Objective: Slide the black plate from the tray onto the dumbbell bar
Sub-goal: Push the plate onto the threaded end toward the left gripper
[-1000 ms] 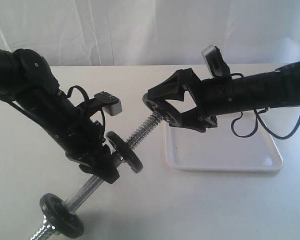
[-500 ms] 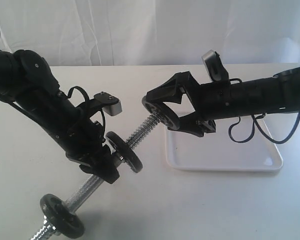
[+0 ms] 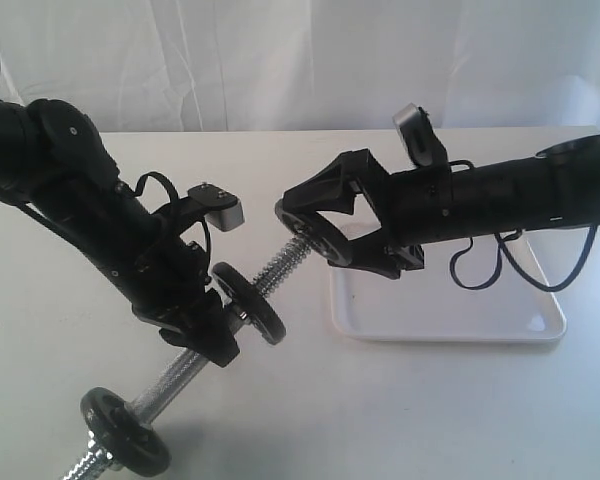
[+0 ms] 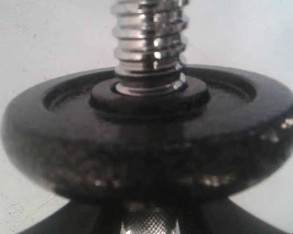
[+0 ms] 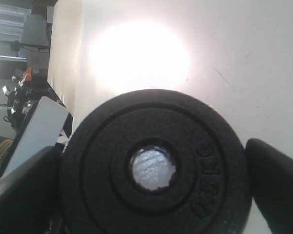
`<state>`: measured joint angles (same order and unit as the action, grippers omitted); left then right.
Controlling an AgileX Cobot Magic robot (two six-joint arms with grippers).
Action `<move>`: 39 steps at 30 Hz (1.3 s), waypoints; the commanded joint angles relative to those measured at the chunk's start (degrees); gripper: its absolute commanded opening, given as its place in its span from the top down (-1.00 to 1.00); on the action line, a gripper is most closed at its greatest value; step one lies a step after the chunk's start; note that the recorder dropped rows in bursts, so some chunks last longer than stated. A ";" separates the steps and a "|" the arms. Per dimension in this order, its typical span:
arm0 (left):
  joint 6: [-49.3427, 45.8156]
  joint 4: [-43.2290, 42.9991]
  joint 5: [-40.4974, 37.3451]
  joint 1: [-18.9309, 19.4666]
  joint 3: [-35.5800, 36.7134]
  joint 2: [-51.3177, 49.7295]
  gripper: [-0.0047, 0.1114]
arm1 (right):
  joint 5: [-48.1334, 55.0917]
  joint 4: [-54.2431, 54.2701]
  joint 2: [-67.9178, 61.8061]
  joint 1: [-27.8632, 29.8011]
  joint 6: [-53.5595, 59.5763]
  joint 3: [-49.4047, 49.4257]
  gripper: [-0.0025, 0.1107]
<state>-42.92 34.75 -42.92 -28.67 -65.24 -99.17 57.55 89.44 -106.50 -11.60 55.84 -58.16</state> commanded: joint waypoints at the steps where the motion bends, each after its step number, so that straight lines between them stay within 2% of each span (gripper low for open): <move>1: 0.61 18.70 -2.68 -0.12 -1.37 2.71 0.92 | 2.48 2.45 0.65 -1.68 0.94 0.12 0.96; 39: 0.13 18.77 -1.81 -0.12 -1.37 3.72 0.92 | 3.58 2.21 0.16 -7.35 0.41 0.20 0.96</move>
<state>-42.92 36.01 -42.94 -28.67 -65.24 -98.43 56.20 88.52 -106.95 -18.56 55.95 -57.66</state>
